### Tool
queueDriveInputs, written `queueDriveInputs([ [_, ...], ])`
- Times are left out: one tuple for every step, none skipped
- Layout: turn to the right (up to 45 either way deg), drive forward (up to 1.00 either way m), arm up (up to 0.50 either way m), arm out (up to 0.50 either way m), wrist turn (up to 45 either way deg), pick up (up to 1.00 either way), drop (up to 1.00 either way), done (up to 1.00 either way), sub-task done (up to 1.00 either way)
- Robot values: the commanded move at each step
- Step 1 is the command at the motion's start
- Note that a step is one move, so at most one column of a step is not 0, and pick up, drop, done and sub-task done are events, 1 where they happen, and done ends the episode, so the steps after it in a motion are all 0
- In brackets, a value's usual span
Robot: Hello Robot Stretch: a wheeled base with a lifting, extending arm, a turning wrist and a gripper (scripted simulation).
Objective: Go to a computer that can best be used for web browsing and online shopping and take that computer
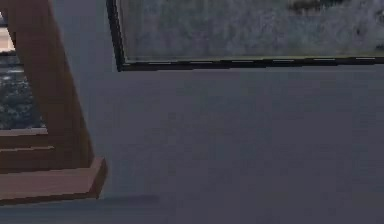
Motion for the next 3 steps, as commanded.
queueDriveInputs([
  [-24.0,0.00,0.00,0.00,0.0,0.00,0.00,0.00,0.00],
  [0.0,0.00,0.50,0.00,0.0,0.00,0.00,0.00,0.00],
  [0.0,0.00,0.26,0.00,0.0,0.00,0.00,0.00,0.00],
])
